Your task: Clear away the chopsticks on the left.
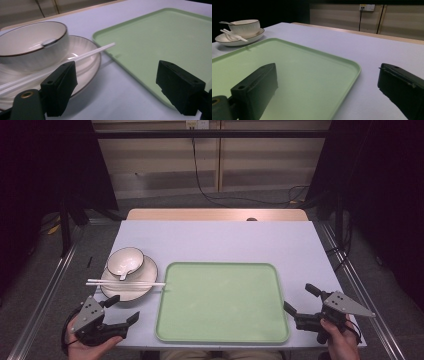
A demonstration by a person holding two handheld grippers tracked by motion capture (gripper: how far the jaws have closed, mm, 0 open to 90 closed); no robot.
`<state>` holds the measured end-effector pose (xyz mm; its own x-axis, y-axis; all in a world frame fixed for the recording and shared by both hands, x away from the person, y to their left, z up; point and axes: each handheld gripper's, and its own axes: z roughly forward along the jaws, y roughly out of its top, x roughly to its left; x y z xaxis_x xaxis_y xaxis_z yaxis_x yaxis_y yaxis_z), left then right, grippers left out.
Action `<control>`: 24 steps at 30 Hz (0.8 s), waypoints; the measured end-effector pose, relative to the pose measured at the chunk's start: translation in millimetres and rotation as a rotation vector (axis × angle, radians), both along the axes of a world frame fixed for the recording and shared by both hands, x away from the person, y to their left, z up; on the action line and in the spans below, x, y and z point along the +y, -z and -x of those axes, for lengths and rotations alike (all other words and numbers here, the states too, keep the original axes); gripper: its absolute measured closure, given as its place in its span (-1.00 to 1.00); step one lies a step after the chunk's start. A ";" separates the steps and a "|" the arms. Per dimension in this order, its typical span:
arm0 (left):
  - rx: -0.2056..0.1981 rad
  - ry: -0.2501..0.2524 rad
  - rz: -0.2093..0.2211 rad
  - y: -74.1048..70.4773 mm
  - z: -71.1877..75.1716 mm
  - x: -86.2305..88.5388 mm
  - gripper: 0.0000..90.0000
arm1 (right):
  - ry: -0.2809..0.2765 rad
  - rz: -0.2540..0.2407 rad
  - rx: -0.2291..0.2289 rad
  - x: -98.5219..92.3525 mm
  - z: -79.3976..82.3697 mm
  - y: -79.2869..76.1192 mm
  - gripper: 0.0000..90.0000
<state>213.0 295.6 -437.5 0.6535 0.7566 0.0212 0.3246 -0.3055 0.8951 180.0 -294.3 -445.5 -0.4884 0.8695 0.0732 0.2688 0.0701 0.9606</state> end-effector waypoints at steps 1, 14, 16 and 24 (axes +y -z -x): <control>0.004 -0.012 0.009 -0.8 -1.6 4.0 -0.63 | 0.000 0.002 -0.002 0.1 0.0 -0.2 -0.94; 0.050 0.030 0.011 -10.2 -34.2 26.1 -0.49 | -0.013 0.006 0.001 1.4 -0.1 0.0 -0.93; 0.040 0.036 -0.049 -13.0 -37.7 29.2 -0.30 | -0.016 0.009 0.013 2.0 -0.5 0.8 -0.92; 0.097 0.049 -0.078 -13.9 -57.4 43.7 -0.16 | -0.033 0.016 0.017 3.3 -0.9 1.6 -0.92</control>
<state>270.4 339.3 -423.5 0.6914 0.7224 0.0133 0.3916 -0.3902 0.8333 180.9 -291.0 -447.1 -0.5155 0.8541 0.0683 0.2828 0.0943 0.9545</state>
